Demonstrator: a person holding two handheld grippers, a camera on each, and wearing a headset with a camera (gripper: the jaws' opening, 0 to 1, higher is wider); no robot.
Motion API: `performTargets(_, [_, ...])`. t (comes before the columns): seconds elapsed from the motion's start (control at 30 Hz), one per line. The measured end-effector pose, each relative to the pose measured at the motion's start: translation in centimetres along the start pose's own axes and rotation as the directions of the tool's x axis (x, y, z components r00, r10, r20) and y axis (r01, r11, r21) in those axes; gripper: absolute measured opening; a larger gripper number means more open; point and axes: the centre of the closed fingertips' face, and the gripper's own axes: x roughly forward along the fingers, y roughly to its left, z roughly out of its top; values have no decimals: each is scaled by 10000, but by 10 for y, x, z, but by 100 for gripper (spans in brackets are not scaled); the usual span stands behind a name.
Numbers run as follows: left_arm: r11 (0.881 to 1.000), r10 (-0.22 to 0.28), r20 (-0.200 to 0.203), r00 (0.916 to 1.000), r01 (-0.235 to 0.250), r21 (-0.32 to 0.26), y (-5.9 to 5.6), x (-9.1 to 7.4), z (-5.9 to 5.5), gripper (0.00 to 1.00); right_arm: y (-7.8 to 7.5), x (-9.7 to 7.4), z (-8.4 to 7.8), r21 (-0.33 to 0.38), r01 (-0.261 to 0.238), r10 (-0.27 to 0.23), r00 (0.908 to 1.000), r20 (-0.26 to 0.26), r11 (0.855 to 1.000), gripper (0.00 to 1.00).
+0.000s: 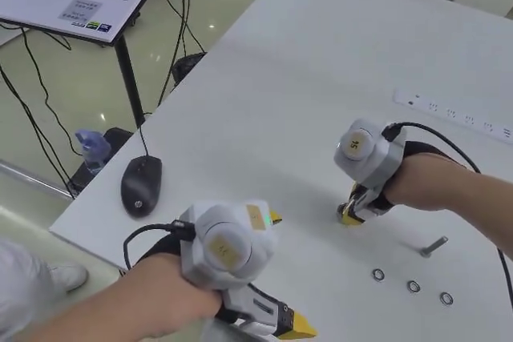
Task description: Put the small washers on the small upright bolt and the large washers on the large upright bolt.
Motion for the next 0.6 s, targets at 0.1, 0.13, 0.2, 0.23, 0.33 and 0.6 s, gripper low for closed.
performTargets(0.1, [10000, 5, -33, 10000, -5, 46, -3, -1, 1, 91, -3, -4, 2, -146, 165, -163, 9998, 144, 9998, 31])
performTargets(0.13, [10000, -4, -57, 10000, 4, 81, -4, -1, 1, 91, -6, -7, 6, -224, 324, -316, 9988, 386, 9992, 31])
performTargets(0.2, [9999, 1, -52, 10000, -1, 116, -4, -1, 2, 91, -5, -11, 7, 20, 189, -190, 9987, 481, 9998, 33])
performTargets(0.23, [9999, 22, -23, 10000, -22, 128, -3, -2, 3, 91, -5, -14, 7, 66, 169, -173, 9984, 537, 9998, 34])
performTargets(0.33, [9999, 27, 76, 10000, -29, 167, -3, -3, 7, 91, -6, -20, 7, 53, 232, -235, 9974, 681, 9997, 35])
performTargets(0.6, [9998, -13, 116, 9999, 10, 200, -2, -2, 12, 93, 0, -37, 2, -559, 477, -428, 9954, 855, 9973, 38])
